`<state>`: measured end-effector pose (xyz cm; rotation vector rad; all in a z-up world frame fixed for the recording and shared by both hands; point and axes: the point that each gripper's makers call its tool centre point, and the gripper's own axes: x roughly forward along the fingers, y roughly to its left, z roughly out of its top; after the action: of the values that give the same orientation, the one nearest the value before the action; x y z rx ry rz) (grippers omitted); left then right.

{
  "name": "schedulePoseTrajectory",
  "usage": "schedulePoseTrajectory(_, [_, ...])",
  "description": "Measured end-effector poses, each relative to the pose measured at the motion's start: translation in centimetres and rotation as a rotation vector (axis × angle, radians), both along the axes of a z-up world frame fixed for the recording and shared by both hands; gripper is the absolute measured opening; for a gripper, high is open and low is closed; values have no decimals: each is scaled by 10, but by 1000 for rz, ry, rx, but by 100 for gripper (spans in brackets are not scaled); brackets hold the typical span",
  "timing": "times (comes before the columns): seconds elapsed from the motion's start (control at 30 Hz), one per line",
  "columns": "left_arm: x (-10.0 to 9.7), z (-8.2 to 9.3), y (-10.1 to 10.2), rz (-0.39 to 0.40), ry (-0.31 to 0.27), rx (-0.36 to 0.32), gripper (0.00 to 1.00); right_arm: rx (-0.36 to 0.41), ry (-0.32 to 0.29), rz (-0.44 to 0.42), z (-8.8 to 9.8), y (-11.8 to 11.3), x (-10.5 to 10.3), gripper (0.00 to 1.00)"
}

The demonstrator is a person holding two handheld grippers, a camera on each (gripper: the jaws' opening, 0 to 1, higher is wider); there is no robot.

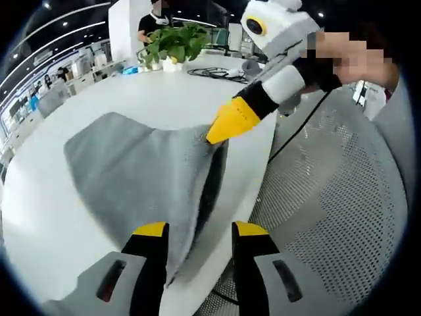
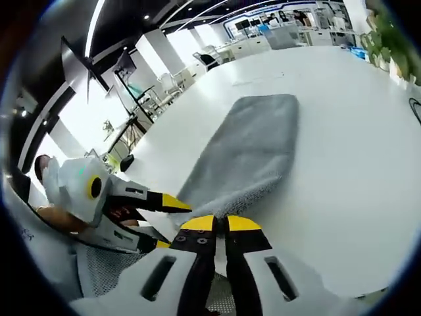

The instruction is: Fold the towel on the table until its edges align and the towel forms a compact rectangular stack.

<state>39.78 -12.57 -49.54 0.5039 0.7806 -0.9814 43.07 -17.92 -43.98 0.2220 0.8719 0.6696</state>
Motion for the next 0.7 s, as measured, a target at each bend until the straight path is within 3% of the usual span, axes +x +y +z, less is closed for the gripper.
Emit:
schedulePoseTrajectory(0.1, [4,-6,0,-23,-41,56,40,10,-5,-1,2,2,3,2])
schedulePoseTrajectory(0.2, [5,-9,-4,-12,-16,56,40,14,-8,4,2,3,5,2])
schedulePoseTrajectory(0.33, [13,-13,2,-30,-54,119,33,13,-5,10,3,5,2,2])
schedulePoseTrajectory(0.47, [19,-12,6,-41,-87,133,21,15,3,12,0,2,2,2])
schedulePoseTrajectory(0.7, [25,-6,10,-19,-87,97,8,11,-6,41,-4,-1,2,3])
